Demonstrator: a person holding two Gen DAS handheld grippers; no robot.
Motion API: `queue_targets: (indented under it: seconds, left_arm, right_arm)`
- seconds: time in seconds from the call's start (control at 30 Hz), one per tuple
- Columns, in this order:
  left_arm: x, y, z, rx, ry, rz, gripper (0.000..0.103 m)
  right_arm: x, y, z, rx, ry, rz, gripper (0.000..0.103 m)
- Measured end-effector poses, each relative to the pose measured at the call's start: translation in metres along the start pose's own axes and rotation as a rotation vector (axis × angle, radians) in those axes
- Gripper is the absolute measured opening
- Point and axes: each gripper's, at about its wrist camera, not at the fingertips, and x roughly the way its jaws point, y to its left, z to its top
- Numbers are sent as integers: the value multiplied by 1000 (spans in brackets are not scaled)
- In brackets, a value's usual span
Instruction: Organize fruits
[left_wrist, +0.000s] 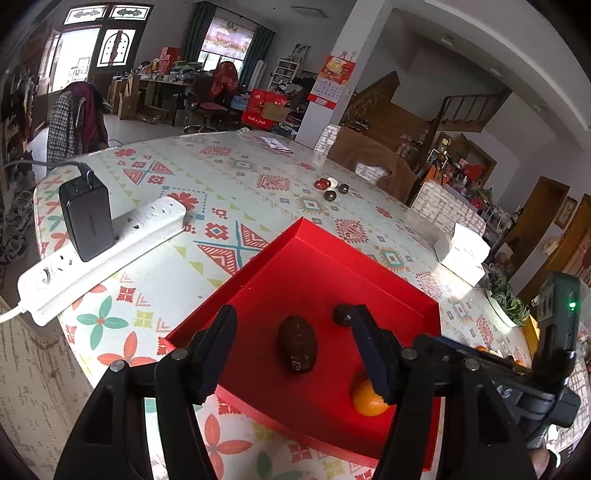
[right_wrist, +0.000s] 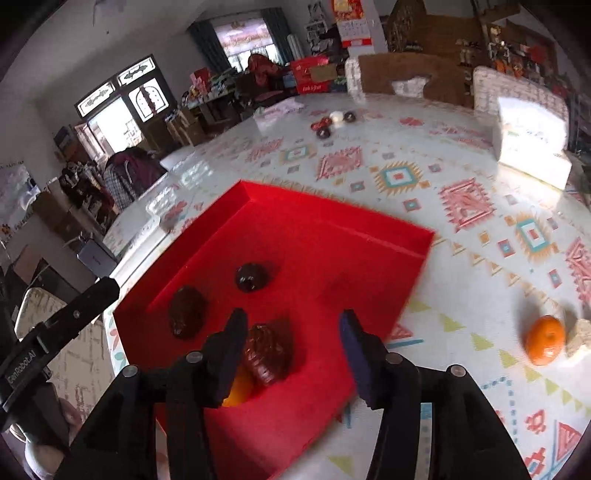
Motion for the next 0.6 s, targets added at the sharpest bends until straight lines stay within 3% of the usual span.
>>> queue_targets:
  seconds: [0.17, 0.3, 0.6]
  left_arm:
    - [-8, -19, -4, 46, 1, -16, 63]
    - [-15, -39, -7, 102, -3, -11, 67]
    - [-17, -119, -40, 334, 20, 67, 71]
  right_arm:
    - [-30, -21, -4, 40, -49, -12, 58]
    - [-63, -50, -17, 78, -95, -58, 69]
    - [-126, -143, -56, 274, -154, -145, 70]
